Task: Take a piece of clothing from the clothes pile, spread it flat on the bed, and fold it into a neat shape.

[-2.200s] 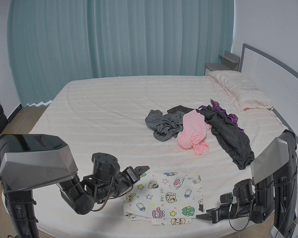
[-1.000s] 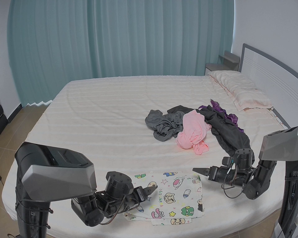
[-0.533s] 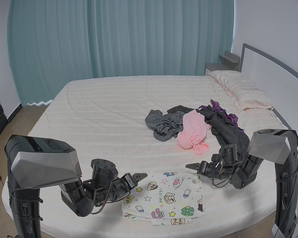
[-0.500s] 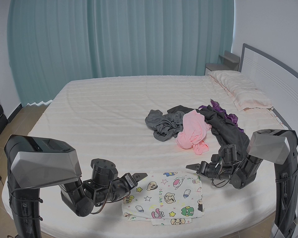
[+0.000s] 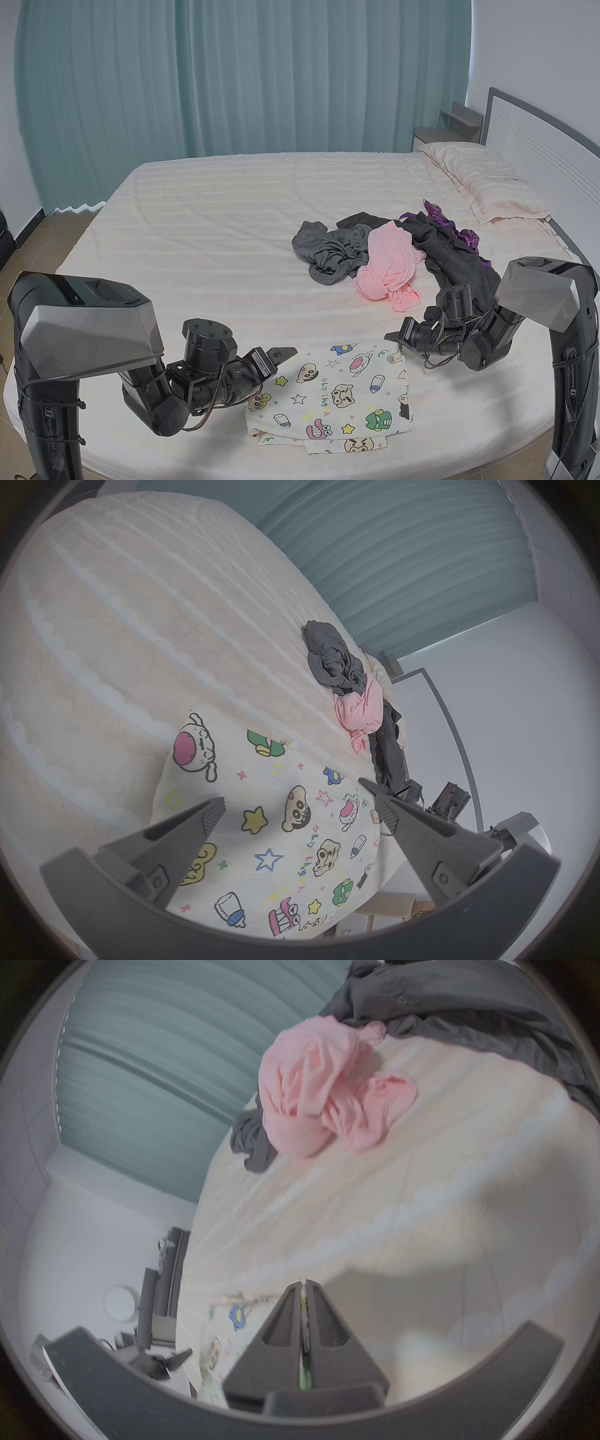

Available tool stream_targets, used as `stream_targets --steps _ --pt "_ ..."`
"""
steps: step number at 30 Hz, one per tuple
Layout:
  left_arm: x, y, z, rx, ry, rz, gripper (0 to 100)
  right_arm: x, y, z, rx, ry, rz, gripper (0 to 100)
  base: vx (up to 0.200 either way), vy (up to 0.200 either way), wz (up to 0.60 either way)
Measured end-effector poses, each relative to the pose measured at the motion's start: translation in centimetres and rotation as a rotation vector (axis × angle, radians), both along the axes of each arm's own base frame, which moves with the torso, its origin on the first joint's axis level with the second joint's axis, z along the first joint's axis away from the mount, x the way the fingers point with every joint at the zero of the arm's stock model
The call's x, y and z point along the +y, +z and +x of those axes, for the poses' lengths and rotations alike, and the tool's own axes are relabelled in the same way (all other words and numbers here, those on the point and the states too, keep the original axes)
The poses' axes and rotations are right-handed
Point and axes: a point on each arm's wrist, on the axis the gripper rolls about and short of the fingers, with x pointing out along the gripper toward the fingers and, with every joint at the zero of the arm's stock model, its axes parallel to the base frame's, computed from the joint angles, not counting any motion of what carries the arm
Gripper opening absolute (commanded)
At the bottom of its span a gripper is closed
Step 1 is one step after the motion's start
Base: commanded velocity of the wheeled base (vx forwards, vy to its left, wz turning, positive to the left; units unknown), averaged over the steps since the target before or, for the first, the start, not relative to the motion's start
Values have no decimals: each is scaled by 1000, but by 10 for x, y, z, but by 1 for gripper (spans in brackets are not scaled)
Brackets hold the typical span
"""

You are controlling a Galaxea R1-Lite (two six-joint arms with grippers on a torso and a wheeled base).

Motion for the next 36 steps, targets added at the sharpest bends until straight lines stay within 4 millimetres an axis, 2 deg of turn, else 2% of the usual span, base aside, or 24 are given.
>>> stream_targets --steps 8,9,18,21,25,31,36 --pt "-1 -1 -1 -3 -4 10 100 -5 -1 3 -23 -38 17 0 0 0 0" --pt "-2 -1 -1 -5 -6 13 100 -5 -2 2 -21 -37 12 100 0 0 0" --pt "-2 -5 -2 -7 -13 34 100 -8 -3 -1 -22 -50 -8 100 0 0 0" --pt "-3 -6 -3 -12 -22 46 100 -13 5 -1 -48 -85 -11 100 0 0 0" --pt "-5 -10 -5 -35 -19 105 100 -17 20 -10 -75 -97 -3 100 0 0 0" --pt "-14 -22 -10 -72 -15 216 100 1 38 -32 -89 -59 27 100 0 0 0" --pt "-19 -33 -15 -85 -44 297 100 20 42 -49 -30 -38 78 100 0 0 0"
